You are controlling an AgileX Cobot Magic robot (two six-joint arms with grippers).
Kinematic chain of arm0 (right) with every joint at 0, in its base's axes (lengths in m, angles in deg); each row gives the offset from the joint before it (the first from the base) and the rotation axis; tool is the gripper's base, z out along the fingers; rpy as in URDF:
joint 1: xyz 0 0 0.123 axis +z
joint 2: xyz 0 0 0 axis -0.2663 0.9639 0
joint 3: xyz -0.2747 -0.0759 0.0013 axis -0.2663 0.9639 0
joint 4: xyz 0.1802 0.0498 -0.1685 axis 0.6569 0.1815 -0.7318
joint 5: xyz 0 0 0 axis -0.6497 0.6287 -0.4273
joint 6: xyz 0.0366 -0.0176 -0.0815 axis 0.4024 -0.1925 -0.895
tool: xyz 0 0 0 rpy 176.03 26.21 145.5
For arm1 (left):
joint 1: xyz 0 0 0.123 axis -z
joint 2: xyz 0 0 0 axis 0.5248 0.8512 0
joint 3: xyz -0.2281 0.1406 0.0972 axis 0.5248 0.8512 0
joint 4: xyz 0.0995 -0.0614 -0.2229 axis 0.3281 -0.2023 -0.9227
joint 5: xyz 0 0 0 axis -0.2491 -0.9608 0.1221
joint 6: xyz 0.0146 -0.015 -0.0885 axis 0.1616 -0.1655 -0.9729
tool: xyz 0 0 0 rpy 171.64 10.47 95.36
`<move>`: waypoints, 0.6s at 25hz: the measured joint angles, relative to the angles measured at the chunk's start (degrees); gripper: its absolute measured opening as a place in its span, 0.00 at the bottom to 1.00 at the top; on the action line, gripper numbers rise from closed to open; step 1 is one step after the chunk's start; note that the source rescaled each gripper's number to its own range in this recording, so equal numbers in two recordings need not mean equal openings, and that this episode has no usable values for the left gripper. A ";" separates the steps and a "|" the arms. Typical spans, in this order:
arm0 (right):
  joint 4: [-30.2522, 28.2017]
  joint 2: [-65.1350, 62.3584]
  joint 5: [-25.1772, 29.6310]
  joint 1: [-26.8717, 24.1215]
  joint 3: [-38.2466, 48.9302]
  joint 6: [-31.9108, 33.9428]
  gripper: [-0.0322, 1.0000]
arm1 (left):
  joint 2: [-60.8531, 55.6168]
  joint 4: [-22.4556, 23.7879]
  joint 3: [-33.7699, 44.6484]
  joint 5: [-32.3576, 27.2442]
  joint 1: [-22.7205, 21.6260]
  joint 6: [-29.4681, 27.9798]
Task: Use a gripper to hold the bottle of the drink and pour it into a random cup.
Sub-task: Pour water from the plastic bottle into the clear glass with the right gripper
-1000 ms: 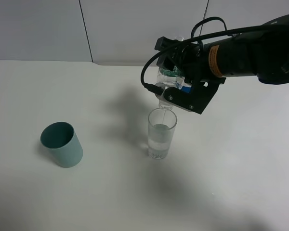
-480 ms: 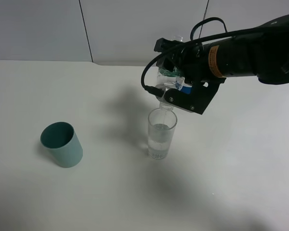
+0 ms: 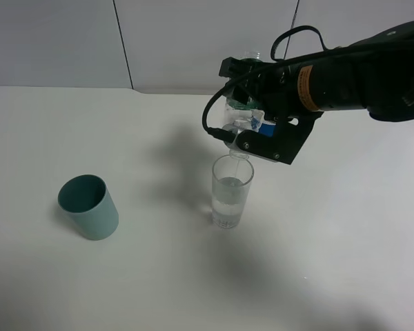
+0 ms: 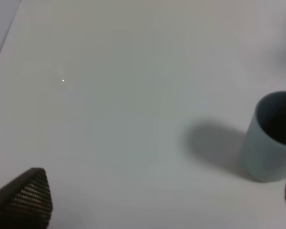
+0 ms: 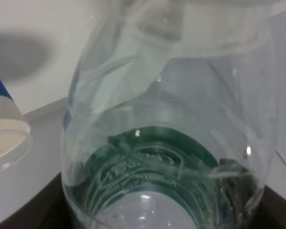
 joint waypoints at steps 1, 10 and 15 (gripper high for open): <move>0.00 0.00 0.17 0.12 0.00 -0.31 0.03 | 0.00 0.00 0.00 0.00 0.00 0.00; -0.01 0.00 0.62 0.55 0.00 -1.84 0.03 | 0.00 0.00 0.00 0.00 0.00 0.00; -0.01 0.00 0.62 0.55 0.00 -2.84 0.03 | 0.00 0.00 0.00 0.00 0.00 0.00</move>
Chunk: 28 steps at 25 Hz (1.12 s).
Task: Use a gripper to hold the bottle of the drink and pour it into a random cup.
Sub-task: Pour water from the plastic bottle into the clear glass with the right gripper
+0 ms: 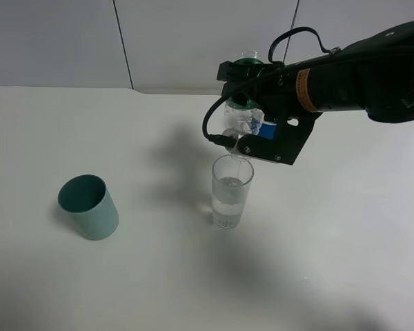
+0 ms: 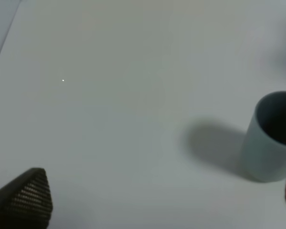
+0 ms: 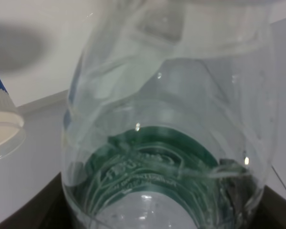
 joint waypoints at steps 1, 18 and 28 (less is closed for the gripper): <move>0.00 0.00 0.00 0.00 0.00 -0.05 0.03 | 0.00 0.00 0.00 0.00 0.00 0.00; 2.16 0.00 -0.63 0.00 0.00 6.36 0.03 | 0.00 0.00 0.00 0.00 0.00 0.00; 7.08 0.00 -1.05 0.00 0.00 42.90 0.03 | 0.00 0.00 0.00 0.00 0.00 0.00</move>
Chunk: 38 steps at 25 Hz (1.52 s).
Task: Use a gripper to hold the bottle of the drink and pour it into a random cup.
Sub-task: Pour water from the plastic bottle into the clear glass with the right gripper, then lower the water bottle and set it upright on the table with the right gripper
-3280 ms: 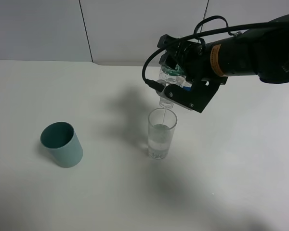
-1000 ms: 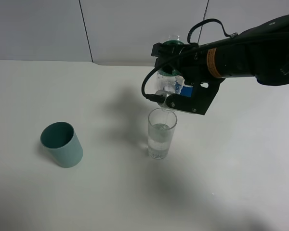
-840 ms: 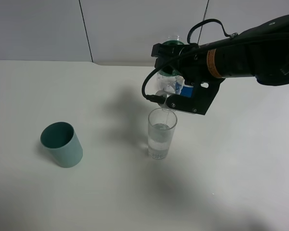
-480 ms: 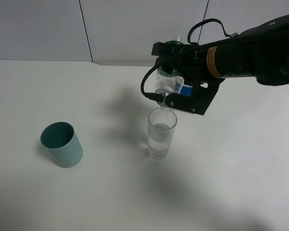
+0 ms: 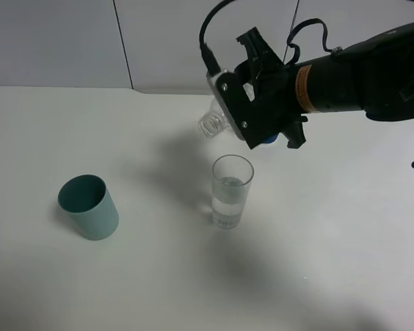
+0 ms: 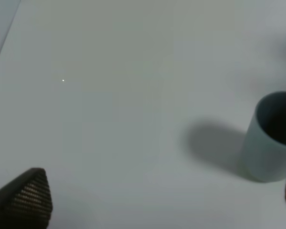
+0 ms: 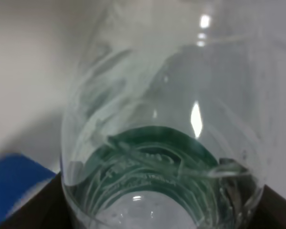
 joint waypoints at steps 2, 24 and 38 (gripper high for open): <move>0.89 -0.05 -0.01 0.00 0.00 8.61 0.03 | 0.00 0.00 0.00 0.00 0.00 0.00; 26.78 -14.31 -9.04 -8.17 0.15 46.81 0.03 | 0.00 0.00 0.00 0.00 0.00 0.00; 62.11 -14.59 -29.69 -15.37 19.25 14.57 0.03 | 0.00 0.00 0.00 0.00 0.00 0.00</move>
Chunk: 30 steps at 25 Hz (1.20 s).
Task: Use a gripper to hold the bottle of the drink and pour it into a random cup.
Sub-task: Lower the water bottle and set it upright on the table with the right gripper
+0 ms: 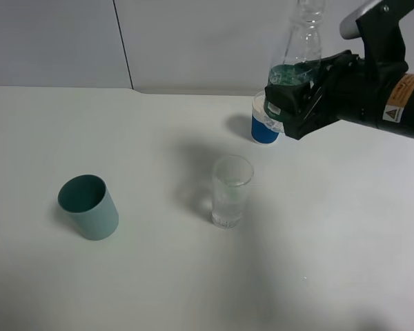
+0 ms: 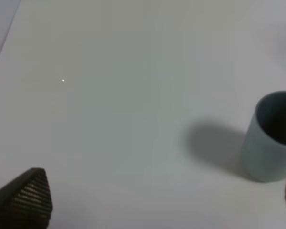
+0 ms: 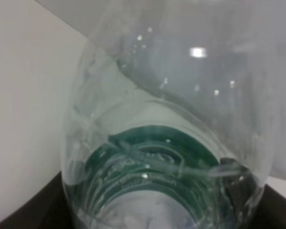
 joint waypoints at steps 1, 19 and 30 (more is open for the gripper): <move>1.76 0.00 -0.82 -0.53 0.92 -0.48 0.03 | 0.00 0.00 0.00 0.00 0.00 0.00; 18.47 6.88 -10.05 -1.35 9.16 -15.48 0.03 | 0.00 0.00 0.00 0.00 0.00 0.00; 21.00 21.95 -23.20 -1.35 9.11 -16.71 0.03 | 0.00 0.00 0.00 0.00 0.00 0.00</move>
